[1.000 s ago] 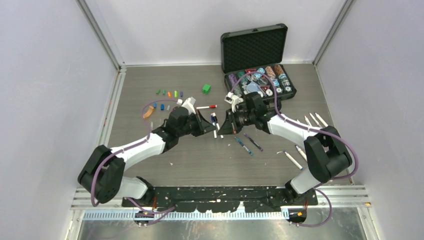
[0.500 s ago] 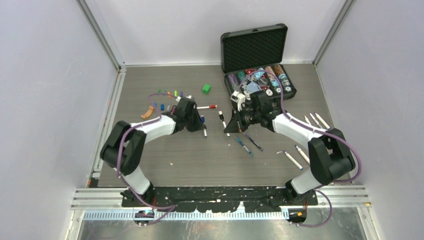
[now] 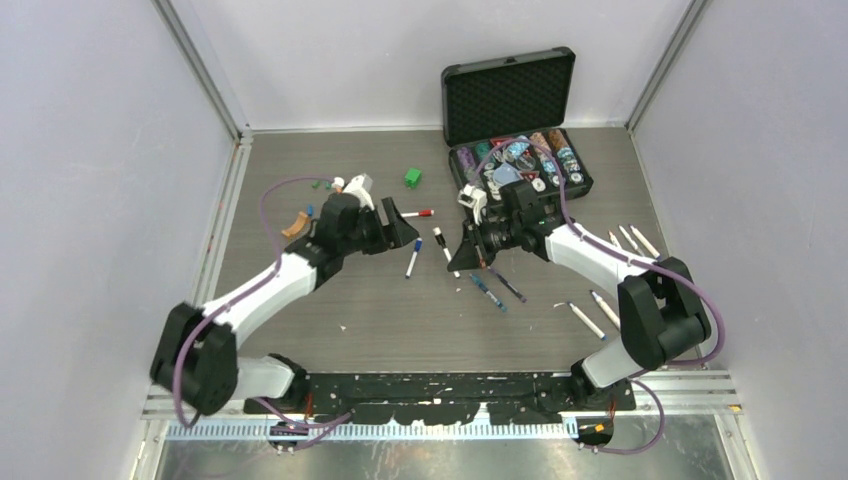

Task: Open the pen caps
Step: Place the pen at the center of the board, then open the pen cap from the pen.

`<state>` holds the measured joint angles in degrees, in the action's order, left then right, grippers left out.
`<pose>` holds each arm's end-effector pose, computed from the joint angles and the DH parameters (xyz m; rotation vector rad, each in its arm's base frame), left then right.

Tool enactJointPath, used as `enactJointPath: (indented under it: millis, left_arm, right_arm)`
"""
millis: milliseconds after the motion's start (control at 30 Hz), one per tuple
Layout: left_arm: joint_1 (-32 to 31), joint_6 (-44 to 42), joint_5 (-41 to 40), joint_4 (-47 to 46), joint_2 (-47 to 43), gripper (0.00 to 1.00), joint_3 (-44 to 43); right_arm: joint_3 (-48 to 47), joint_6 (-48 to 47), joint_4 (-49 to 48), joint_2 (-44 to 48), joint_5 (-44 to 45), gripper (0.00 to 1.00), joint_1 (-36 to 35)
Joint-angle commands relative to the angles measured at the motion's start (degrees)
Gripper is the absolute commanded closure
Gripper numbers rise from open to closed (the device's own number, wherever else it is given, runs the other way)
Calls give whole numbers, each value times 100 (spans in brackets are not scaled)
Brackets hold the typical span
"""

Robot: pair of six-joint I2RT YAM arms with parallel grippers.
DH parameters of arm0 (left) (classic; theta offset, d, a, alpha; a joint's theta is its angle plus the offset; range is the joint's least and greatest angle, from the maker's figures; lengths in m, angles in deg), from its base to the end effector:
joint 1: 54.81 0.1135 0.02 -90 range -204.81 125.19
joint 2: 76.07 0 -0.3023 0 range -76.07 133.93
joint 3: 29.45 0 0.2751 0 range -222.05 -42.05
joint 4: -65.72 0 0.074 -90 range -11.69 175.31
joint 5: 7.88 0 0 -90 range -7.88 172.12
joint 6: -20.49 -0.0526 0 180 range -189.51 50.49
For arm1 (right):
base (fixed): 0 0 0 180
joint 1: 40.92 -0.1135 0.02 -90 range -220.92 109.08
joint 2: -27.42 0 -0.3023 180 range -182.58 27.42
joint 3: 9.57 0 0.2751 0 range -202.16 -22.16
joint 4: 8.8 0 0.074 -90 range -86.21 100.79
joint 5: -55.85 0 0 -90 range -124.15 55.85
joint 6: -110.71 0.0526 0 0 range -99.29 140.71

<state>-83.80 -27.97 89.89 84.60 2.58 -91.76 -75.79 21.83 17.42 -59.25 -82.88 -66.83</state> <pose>0.2830 -0.1650 0.2598 -0.1714 2.3007 -0.8176 0.2839 0.1818 0.2401 -0.9057 2.1765 1.2370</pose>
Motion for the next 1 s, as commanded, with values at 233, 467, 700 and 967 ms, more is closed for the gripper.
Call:
enactJointPath:
  millis: [233, 467, 700, 967]
  left_arm:
    - [-254, 1951, 1445, -3962, -675, 22, 1708]
    - [-475, 2014, 1096, -4325, -280, 20, 1481]
    - [-535, 2238, 1119, -4383, 375, 43, 1080]
    - [-585, 2348, 1141, -4474, 549, 83, 1016]
  right_arm:
    - [-209, 213, -226, 280, -240, 100, -34]
    - [-188, 244, -230, 270, -305, 100, -51]
    - [-210, 242, -220, 221, -327, 100, -116]
    - [-232, 342, -218, 129, -221, 100, -116]
